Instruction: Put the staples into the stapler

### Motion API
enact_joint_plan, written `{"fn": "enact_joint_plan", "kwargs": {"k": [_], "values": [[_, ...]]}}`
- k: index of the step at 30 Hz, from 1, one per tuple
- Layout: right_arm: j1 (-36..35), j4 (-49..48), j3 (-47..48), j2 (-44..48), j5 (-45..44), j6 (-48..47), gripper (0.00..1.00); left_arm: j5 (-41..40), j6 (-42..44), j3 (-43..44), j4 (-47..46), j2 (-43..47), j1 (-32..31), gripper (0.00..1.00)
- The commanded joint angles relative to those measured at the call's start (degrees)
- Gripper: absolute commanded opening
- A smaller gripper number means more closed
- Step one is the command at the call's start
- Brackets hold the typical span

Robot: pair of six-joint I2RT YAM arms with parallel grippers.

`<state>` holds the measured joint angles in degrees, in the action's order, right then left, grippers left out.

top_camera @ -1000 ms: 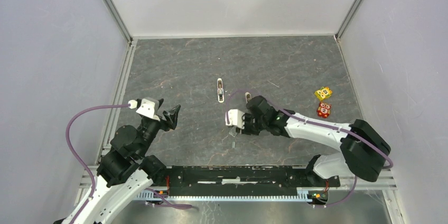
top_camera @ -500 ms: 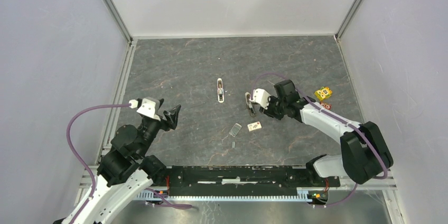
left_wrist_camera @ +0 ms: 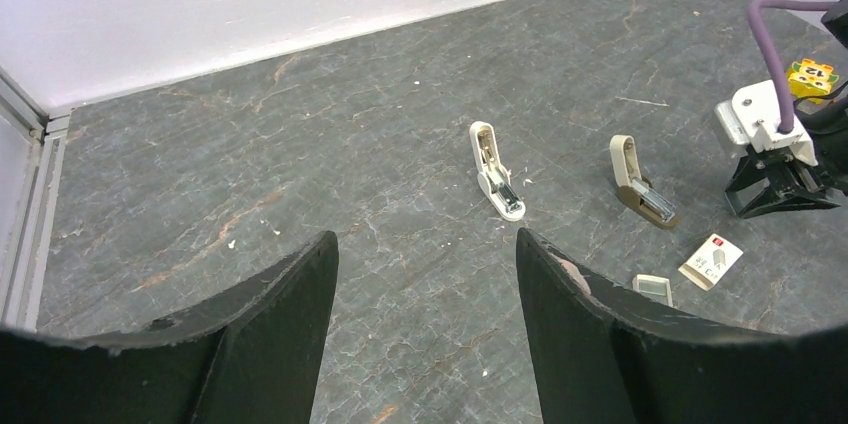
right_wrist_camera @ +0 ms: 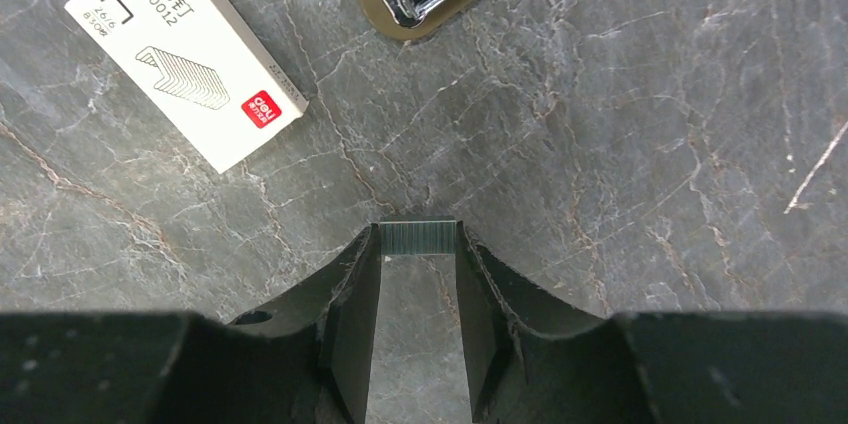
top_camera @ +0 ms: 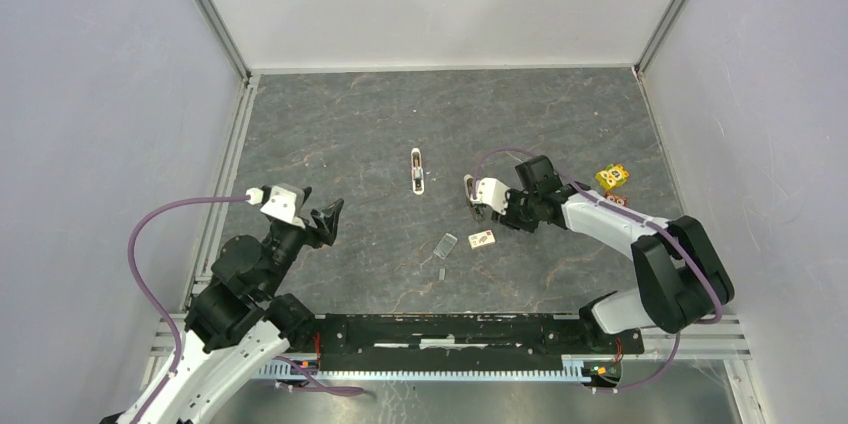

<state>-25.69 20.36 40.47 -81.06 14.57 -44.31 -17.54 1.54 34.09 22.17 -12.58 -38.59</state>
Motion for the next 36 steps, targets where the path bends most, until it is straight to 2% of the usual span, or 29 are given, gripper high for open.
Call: {"fn": "enact_joint_plan", "kwargs": {"k": [1, 5, 7, 9, 13, 17, 21, 24, 27, 36], "values": [[0.36, -0.61, -0.05, -1.49, 1.16, -1.56, 0.39, 0.38, 3.12, -0.25, -3.00, 0.01, 0.09, 0.73], [0.35, -0.31, 0.44, -1.82, 1.08, -1.33, 0.40, 0.39, 3.12, -0.40, -2.93, 0.19, 0.09, 0.73], [0.36, -0.32, 0.84, -0.97, 1.10, -0.61, 0.45, 0.51, 3.11, -0.37, -2.96, 0.27, 0.04, 0.73], [0.29, -1.25, 1.42, 0.41, 0.38, 1.82, 0.53, 0.67, 3.12, -0.34, -3.01, 0.27, 0.09, 0.73], [0.30, -2.54, 2.66, 3.46, -0.37, 9.57, 0.55, 1.14, 3.07, -0.35, -3.24, 0.35, 0.08, 0.73], [0.36, -6.46, 1.76, 7.92, -1.70, 24.19, 0.54, 1.37, 2.95, -0.35, -3.15, 0.61, 0.05, 0.73], [0.30, -6.77, 2.01, 11.69, -12.99, 49.44, 0.52, 1.96, 2.85, -0.53, -3.68, 0.70, 0.09, 0.73], [0.16, -4.26, 0.62, 14.70, -20.79, 63.65, 0.48, 2.19, 2.79, -0.26, -3.57, 0.54, 0.10, 0.73], [0.07, -3.81, -1.69, 16.54, -22.49, 72.45, 0.35, 2.26, 2.69, -0.35, -3.48, 0.97, 0.09, 0.73], [-5.03, 1.06, -3.82, 14.60, -34.80, 88.43, 0.34, 2.45, 2.51, -0.42, -3.15, 1.50, 0.09, 0.73]]}}
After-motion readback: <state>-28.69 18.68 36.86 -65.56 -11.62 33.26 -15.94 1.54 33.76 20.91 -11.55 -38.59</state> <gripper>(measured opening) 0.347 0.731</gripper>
